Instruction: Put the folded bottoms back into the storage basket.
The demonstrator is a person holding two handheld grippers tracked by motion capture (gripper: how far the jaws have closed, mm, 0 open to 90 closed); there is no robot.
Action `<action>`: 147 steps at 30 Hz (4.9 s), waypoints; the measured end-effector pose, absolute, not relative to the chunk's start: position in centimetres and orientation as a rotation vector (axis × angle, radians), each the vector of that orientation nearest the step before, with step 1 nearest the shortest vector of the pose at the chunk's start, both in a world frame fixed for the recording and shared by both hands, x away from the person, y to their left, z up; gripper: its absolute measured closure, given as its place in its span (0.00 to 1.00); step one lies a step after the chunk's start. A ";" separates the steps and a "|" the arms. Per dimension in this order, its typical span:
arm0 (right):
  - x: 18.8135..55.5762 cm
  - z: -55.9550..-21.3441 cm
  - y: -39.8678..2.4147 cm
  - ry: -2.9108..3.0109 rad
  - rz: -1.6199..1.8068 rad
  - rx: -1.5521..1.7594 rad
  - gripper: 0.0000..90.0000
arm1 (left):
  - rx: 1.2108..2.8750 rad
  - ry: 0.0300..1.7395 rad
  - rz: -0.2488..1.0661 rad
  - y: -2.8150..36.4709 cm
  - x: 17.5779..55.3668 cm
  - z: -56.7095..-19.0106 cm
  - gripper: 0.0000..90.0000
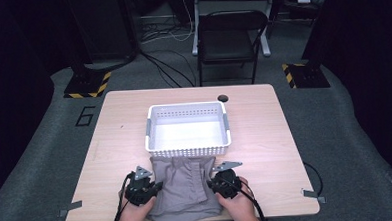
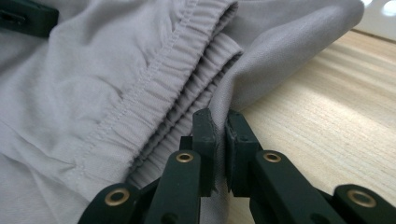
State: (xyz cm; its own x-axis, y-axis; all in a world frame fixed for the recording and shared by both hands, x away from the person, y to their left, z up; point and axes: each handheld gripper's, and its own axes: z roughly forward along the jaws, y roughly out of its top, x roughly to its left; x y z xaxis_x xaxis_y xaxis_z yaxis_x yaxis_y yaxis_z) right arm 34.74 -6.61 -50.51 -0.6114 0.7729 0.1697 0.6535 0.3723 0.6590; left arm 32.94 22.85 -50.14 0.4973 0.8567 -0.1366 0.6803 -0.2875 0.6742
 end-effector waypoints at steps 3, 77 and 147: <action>34.6 -50.1 -6.8 2.451 1.092 1.323 0.94 | 2.056 1.251 0.326 22.9 32.8 -49.8 0.90; 33.9 -41.9 -9.0 2.435 1.178 1.343 0.94 | 2.004 1.208 0.223 23.2 31.9 -41.9 0.90; 37.3 -35.0 -9.7 2.416 1.222 1.294 0.94 | 2.028 1.130 0.276 22.7 36.1 -34.5 0.90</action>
State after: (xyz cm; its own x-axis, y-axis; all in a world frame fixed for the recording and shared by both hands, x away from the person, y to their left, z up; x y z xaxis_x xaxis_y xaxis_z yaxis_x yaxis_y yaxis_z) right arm 37.26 -9.72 -35.04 -0.6199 0.7483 0.2363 0.6337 0.2998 0.7131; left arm 36.11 22.66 -34.46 0.5804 0.7954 -0.1744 0.6255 -0.2984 0.7209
